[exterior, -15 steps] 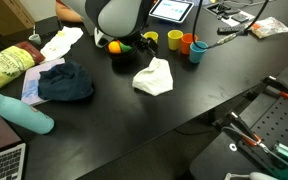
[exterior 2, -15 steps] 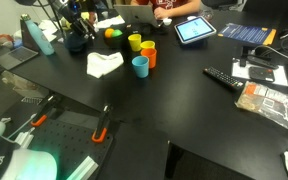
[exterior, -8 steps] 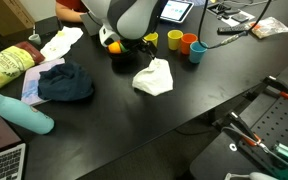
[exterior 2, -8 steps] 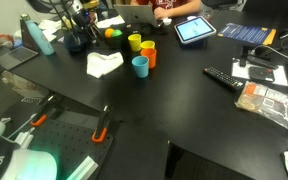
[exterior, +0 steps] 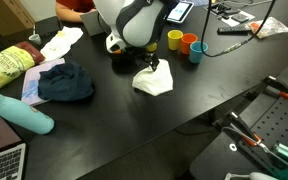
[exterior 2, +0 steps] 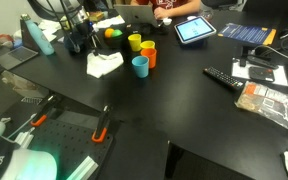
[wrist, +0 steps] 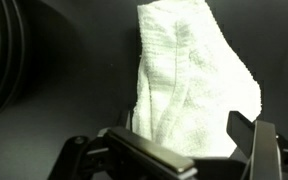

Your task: Take the white towel out of the bowl

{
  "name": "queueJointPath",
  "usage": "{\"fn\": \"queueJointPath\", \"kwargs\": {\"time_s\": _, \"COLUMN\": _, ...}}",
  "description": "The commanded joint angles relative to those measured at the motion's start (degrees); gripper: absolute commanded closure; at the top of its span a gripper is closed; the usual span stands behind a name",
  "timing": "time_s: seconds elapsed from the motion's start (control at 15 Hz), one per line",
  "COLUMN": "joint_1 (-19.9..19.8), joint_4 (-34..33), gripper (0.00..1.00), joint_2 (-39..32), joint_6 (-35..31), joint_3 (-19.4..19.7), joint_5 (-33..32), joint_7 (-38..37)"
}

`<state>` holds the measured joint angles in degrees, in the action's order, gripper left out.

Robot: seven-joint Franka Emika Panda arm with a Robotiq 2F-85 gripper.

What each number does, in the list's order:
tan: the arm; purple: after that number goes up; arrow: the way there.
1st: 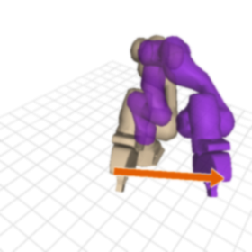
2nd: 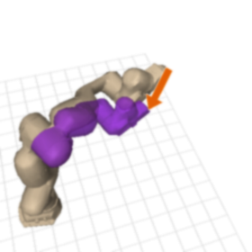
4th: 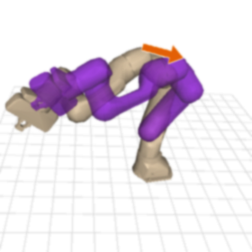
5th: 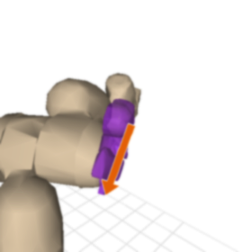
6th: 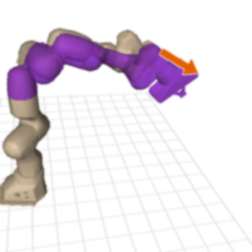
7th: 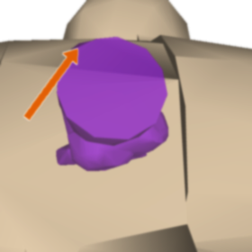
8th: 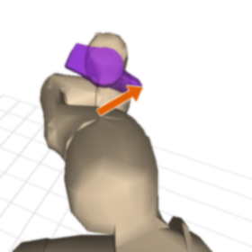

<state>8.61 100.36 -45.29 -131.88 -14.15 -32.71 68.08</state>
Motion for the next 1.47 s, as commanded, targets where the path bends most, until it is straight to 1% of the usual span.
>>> {"fn": "queueJointPath", "kwargs": {"time_s": 0.0, "joint_1": -1.24, "joint_4": 1.41, "gripper": 0.00, "joint_2": 0.66, "joint_6": -6.11, "joint_3": 0.15, "joint_5": 5.32, "joint_7": 1.02}}
{"fn": "queueJointPath", "kwargs": {"time_s": 0.2, "joint_1": -0.88, "joint_4": 1.76, "gripper": 0.00, "joint_2": 0.07, "joint_6": -10.75, "joint_3": 1.60, "joint_5": 6.63, "joint_7": -0.01}}
{"fn": "queueJointPath", "kwargs": {"time_s": 0.53, "joint_1": 0.93, "joint_4": 3.01, "gripper": 0.00, "joint_2": -0.89, "joint_6": -16.77, "joint_3": 4.48, "joint_5": 5.05, "joint_7": -2.96}}
{"fn": "queueJointPath", "kwargs": {"time_s": 0.6, "joint_1": 1.15, "joint_4": 3.22, "gripper": 0.25, "joint_2": -1.07, "joint_6": -17.80, "joint_3": 4.90, "joint_5": 5.00, "joint_7": -3.49}}
{"fn": "queueJointPath", "kwargs": {"time_s": 0.67, "joint_1": 1.37, "joint_4": 3.45, "gripper": 0.25, "joint_2": -1.14, "joint_6": -18.46, "joint_3": 5.24, "joint_5": 4.94, "joint_7": -3.88}}
{"fn": "queueJointPath", "kwargs": {"time_s": 0.87, "joint_1": 1.73, "joint_4": 3.83, "gripper": 0.51, "joint_2": -1.21, "joint_6": -19.12, "joint_3": 5.77, "joint_5": 5.15, "joint_7": -4.95}}
{"fn": "queueJointPath", "kwargs": {"time_s": 0.93, "joint_1": 1.77, "joint_4": 3.90, "gripper": 0.58, "joint_2": -1.15, "joint_6": -18.93, "joint_3": 5.83, "joint_5": 5.26, "joint_7": -5.34}}
{"fn": "queueJointPath", "kwargs": {"time_s": 1.27, "joint_1": 1.45, "joint_4": 3.45, "gripper": 0.95, "joint_2": -1.03, "joint_6": -16.18, "joint_3": 5.68, "joint_5": 6.14, "joint_7": -6.73}}
{"fn": "queueJointPath", "kwargs": {"time_s": 1.33, "joint_1": 1.09, "joint_4": 3.58, "gripper": 0.99, "joint_2": -0.76, "joint_6": -15.90, "joint_3": 5.37, "joint_5": 6.41, "joint_7": -6.64}}
{"fn": "queueJointPath", "kwargs": {"time_s": 1.4, "joint_1": 0.30, "joint_4": 3.95, "gripper": 1.00, "joint_2": -0.05, "joint_6": -15.38, "joint_3": 4.76, "joint_5": 7.15, "joint_7": -6.36}}
